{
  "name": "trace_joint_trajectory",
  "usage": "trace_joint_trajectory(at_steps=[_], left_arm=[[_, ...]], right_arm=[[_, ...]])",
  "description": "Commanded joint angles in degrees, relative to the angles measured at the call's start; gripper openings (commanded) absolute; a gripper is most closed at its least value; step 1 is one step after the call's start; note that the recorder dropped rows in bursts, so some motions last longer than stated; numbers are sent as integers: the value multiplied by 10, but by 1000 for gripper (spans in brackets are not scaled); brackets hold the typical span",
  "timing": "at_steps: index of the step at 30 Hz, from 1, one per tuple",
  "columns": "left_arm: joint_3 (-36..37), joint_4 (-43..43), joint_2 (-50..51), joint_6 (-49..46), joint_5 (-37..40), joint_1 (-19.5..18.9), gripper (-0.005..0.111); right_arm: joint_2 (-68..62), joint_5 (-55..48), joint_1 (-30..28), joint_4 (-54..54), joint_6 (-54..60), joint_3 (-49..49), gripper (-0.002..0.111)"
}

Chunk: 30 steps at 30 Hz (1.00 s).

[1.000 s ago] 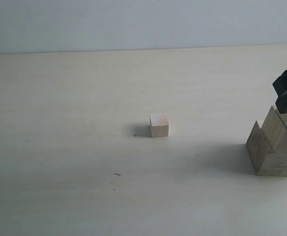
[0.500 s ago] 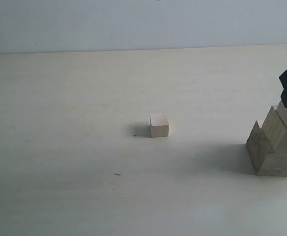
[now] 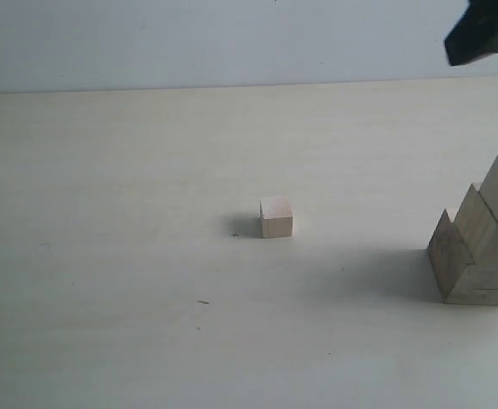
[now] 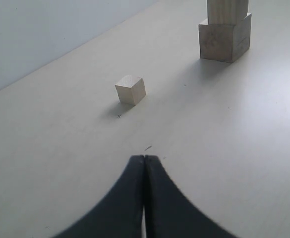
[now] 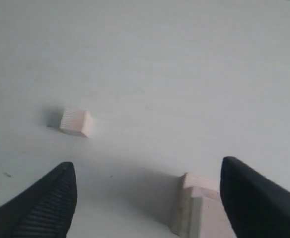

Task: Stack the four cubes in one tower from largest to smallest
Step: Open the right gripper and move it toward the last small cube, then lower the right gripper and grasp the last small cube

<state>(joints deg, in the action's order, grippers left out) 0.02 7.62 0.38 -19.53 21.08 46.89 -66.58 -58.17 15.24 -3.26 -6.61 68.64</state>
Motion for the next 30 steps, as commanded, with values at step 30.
trace_joint_trajectory(at_steps=[30], left_arm=[[0,1,-4,2,-4,-1,0]], right_arm=[[-430,197,107,75,-66,46,70]])
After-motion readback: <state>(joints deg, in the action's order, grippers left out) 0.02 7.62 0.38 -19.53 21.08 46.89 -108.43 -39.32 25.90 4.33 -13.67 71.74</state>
